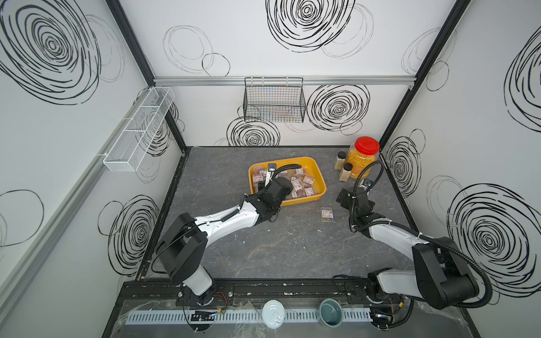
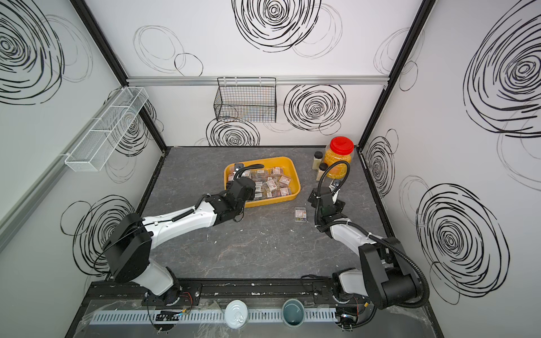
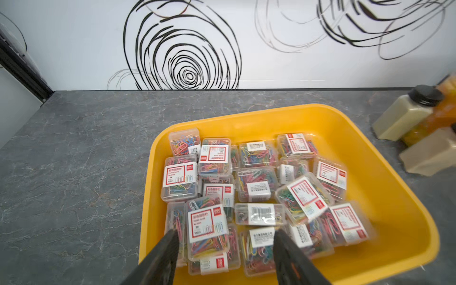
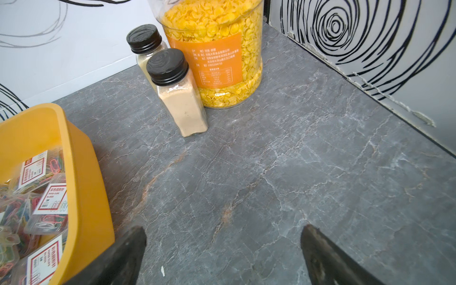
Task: Take the paper clips out of the storage box
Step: Pick up the boxed paper clips from the storage box.
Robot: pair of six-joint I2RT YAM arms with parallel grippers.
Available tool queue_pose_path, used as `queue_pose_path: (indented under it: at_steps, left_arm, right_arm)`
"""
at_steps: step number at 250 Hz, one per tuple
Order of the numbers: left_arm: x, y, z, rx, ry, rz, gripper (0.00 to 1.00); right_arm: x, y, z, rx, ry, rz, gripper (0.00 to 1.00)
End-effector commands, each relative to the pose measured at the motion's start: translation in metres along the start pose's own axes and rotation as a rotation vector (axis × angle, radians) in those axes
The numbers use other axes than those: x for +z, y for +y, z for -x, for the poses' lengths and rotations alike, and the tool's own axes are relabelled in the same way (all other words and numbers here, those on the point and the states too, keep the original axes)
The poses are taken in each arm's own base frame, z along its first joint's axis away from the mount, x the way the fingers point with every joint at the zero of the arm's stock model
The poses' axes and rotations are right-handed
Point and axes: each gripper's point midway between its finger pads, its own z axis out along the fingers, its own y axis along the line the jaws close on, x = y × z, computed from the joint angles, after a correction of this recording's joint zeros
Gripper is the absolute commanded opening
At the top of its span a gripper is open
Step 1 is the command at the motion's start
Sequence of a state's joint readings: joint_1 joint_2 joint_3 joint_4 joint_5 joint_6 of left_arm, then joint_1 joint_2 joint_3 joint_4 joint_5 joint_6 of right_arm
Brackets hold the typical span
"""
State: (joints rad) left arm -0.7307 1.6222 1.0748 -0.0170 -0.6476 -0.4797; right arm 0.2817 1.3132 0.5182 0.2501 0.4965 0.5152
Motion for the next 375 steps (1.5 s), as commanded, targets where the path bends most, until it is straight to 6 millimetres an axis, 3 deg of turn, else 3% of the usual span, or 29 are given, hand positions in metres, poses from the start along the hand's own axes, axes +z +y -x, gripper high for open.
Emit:
queue_pose_path:
  at_steps: [1,72,169,314,375]
  left_arm:
    - [0.012,0.001,0.008,-0.073,0.029,-0.041,0.66]
    - [0.037,0.006,0.019,-0.051,0.070,-0.049,0.67]
    - [0.076,0.020,0.017,-0.053,0.170,-0.023,0.66]
    - [0.128,0.006,-0.010,0.062,0.294,0.033,0.64]
    - [0.145,0.012,-0.024,0.069,0.328,0.056,0.64]
  right_arm:
    - [0.002,-0.003,0.002,0.020,0.009,0.013,1.00]
    - [0.003,-0.004,0.002,0.028,0.012,0.015,1.00]
    - [0.005,-0.003,0.001,0.025,0.020,0.013,1.00]
    - [0.007,-0.001,0.001,0.016,0.030,0.010,1.00]
    - [0.008,0.000,0.001,0.012,0.033,0.007,1.00]
